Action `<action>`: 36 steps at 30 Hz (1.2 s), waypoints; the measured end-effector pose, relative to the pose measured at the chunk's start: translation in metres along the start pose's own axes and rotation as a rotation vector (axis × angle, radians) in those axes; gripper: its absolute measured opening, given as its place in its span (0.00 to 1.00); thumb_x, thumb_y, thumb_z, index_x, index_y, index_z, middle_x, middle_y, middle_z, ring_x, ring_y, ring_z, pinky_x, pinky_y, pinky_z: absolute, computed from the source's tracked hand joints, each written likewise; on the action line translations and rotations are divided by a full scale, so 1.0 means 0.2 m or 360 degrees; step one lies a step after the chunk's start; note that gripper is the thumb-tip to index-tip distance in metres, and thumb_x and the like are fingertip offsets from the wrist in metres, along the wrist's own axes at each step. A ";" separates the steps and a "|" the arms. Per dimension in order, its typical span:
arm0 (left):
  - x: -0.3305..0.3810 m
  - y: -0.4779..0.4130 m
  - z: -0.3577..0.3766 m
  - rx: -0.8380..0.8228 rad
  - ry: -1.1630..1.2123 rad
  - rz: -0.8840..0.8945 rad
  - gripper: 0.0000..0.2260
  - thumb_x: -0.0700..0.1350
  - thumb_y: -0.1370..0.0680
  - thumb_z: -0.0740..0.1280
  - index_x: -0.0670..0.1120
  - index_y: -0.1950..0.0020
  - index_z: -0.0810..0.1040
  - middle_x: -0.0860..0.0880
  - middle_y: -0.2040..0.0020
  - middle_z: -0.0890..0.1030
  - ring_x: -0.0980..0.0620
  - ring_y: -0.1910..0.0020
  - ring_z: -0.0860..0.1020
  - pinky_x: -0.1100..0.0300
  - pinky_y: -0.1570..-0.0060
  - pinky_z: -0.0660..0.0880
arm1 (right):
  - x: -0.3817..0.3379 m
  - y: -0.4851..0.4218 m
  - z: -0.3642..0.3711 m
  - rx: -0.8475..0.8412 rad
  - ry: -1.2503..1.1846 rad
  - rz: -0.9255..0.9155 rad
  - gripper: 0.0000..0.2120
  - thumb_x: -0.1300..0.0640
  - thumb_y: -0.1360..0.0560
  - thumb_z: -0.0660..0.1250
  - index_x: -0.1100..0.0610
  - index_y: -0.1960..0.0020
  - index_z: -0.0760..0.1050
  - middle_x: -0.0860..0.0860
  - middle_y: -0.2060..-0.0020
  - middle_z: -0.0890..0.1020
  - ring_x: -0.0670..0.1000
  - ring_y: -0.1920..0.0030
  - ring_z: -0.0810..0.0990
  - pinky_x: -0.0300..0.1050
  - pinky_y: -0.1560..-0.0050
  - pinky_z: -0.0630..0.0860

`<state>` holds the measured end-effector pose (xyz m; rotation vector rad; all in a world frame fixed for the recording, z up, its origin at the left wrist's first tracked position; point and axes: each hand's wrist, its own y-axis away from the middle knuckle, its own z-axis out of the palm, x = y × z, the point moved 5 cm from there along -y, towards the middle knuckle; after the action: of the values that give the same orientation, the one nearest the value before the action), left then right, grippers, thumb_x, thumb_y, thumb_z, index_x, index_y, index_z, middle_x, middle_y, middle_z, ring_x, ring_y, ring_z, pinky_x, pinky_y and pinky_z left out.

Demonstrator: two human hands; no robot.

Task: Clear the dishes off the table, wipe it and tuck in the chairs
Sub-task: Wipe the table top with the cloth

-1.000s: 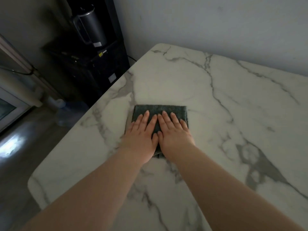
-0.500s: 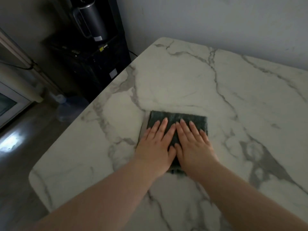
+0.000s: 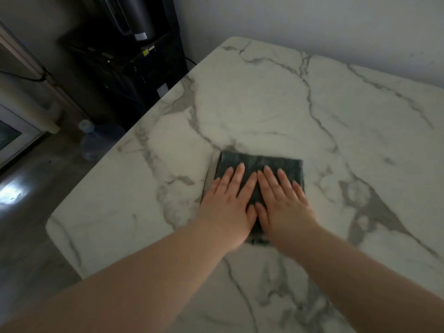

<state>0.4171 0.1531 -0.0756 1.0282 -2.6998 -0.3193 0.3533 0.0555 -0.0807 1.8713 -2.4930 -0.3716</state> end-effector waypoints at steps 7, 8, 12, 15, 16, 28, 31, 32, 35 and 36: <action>-0.04 0.05 0.04 0.0000 -0.0071 0.0095 0.30 0.60 0.24 0.37 0.54 0.22 0.35 0.51 0.22 0.33 0.51 0.22 0.36 0.52 0.24 0.39 | -0.01 0.03 0.01 -0.0063 0.0045 -0.0059 0.35 0.40 0.26 0.35 0.53 0.21 0.46 0.48 0.22 0.47 0.51 0.23 0.45 0.45 0.26 0.42; -0.07 -0.02 0.02 0.0019 -0.0063 0.0068 0.29 0.59 0.21 0.40 0.54 0.22 0.36 0.51 0.21 0.34 0.51 0.22 0.37 0.53 0.24 0.40 | 0.00 -0.05 0.00 -0.0073 0.0010 -0.0051 0.36 0.40 0.27 0.32 0.52 0.21 0.40 0.47 0.22 0.42 0.50 0.23 0.41 0.46 0.26 0.39; -0.22 -0.34 -0.09 0.0080 -0.0093 -0.0066 0.28 0.57 0.19 0.47 0.54 0.21 0.40 0.51 0.20 0.39 0.50 0.21 0.42 0.53 0.24 0.43 | 0.02 -0.43 -0.08 0.0009 0.0031 -0.0024 0.29 0.44 0.19 0.43 0.51 0.21 0.41 0.47 0.22 0.43 0.51 0.22 0.42 0.50 0.25 0.43; -0.38 -0.49 -0.17 0.0060 -0.0095 -0.0164 0.28 0.57 0.18 0.46 0.54 0.21 0.40 0.51 0.20 0.39 0.51 0.21 0.43 0.53 0.24 0.44 | -0.03 -0.70 -0.11 -0.0064 -0.0022 -0.0022 0.28 0.45 0.18 0.45 0.50 0.21 0.41 0.46 0.22 0.43 0.51 0.22 0.42 0.52 0.24 0.43; -0.44 -0.51 -0.19 0.0053 -0.0091 -0.0188 0.28 0.57 0.18 0.46 0.55 0.21 0.39 0.51 0.20 0.39 0.51 0.21 0.43 0.53 0.24 0.44 | -0.07 -0.78 -0.11 -0.0083 -0.0035 -0.0026 0.28 0.45 0.18 0.45 0.50 0.21 0.41 0.46 0.22 0.43 0.51 0.22 0.41 0.52 0.24 0.43; -0.90 0.00 -0.08 0.0091 -0.0078 -0.0505 0.28 0.57 0.18 0.45 0.53 0.21 0.38 0.48 0.20 0.39 0.48 0.21 0.43 0.52 0.23 0.46 | -0.71 -0.66 -0.02 -0.0165 -0.0020 -0.0373 0.28 0.45 0.18 0.43 0.50 0.21 0.38 0.45 0.22 0.40 0.49 0.23 0.38 0.51 0.24 0.39; -0.77 0.21 0.01 0.0122 -0.0082 -0.0515 0.29 0.58 0.19 0.45 0.53 0.22 0.37 0.47 0.20 0.38 0.47 0.21 0.43 0.52 0.23 0.45 | -0.71 -0.43 0.04 -0.0134 -0.0016 -0.0429 0.28 0.44 0.18 0.42 0.49 0.22 0.38 0.45 0.22 0.40 0.49 0.23 0.38 0.50 0.24 0.39; -0.71 0.28 0.03 0.0115 -0.0081 -0.0500 0.29 0.59 0.19 0.44 0.53 0.22 0.36 0.47 0.21 0.38 0.47 0.21 0.42 0.52 0.23 0.44 | -0.69 -0.33 0.05 -0.0121 -0.0027 -0.0419 0.28 0.44 0.19 0.42 0.49 0.22 0.39 0.44 0.22 0.40 0.48 0.23 0.38 0.50 0.24 0.39; -0.47 0.48 0.11 0.0067 -0.0064 -0.0419 0.29 0.59 0.19 0.44 0.53 0.22 0.35 0.47 0.21 0.36 0.47 0.21 0.41 0.51 0.23 0.44 | -0.60 0.02 0.11 -0.0105 -0.0049 -0.0316 0.28 0.44 0.19 0.41 0.49 0.22 0.39 0.44 0.22 0.41 0.48 0.23 0.38 0.49 0.24 0.39; -0.37 0.54 0.14 0.0059 -0.0044 -0.0385 0.29 0.59 0.19 0.44 0.53 0.22 0.35 0.48 0.21 0.36 0.48 0.21 0.40 0.51 0.23 0.44 | -0.55 0.15 0.13 -0.0101 -0.0037 -0.0266 0.29 0.43 0.21 0.39 0.48 0.22 0.39 0.44 0.22 0.41 0.48 0.23 0.39 0.49 0.25 0.38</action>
<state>0.3952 0.2853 -0.0810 1.3743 -2.6162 -0.3287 0.3537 0.1720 -0.0846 2.0677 -2.3151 -0.4709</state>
